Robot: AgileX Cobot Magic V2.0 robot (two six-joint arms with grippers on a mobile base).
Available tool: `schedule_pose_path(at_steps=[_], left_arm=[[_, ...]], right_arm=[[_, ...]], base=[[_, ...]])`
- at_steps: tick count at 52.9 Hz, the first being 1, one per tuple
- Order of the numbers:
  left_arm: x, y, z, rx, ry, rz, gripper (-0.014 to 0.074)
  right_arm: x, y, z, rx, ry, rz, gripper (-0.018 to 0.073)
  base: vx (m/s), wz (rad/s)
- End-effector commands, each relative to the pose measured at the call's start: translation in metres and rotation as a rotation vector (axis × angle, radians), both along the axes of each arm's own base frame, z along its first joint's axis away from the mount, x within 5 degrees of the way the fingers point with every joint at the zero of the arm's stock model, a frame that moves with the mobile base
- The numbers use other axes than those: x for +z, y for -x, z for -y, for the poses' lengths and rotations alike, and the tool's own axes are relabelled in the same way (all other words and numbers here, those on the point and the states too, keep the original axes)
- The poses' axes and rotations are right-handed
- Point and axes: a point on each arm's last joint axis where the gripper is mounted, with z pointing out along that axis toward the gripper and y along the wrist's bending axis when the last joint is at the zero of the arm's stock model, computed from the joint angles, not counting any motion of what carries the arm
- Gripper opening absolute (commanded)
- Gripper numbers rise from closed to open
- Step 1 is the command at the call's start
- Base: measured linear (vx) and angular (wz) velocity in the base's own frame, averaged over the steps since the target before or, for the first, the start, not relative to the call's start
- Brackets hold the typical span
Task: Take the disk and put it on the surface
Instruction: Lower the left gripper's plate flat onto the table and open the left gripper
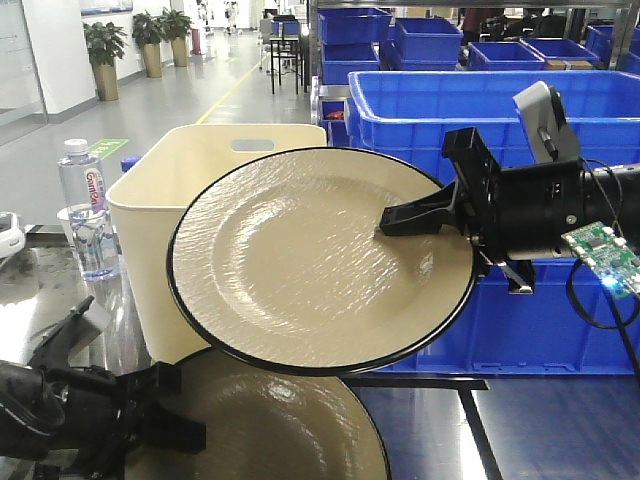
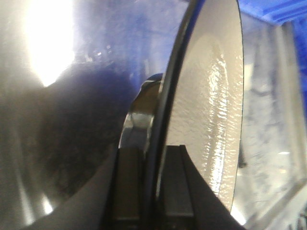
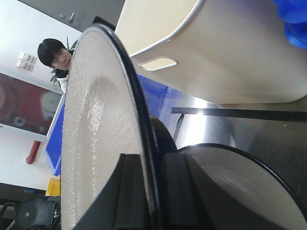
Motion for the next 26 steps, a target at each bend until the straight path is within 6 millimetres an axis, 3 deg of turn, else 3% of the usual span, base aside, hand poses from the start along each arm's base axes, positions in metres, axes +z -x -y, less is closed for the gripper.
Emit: schedule_pose_path(at_steps=[1,12,26], left_arm=[[0.024,0.000,0.003,0.057,0.087,0.063,0.0011],[0.021,-0.005,0.002,0.081,0.081,0.068,0.0020],[-0.009,-0.020,0.009,0.053,0.103,-0.070,0.0027]], right_arm=[[0.035,0.011,0.003,-0.042,-0.128,0.082,-0.0008],[0.035,0.010,0.003,-0.056,-0.126,0.088,-0.0008],[0.035,0.010,0.004,-0.059,-0.117,0.091,-0.0008]], base=[[0.00,0.00],[0.00,0.00],[0.00,0.00]])
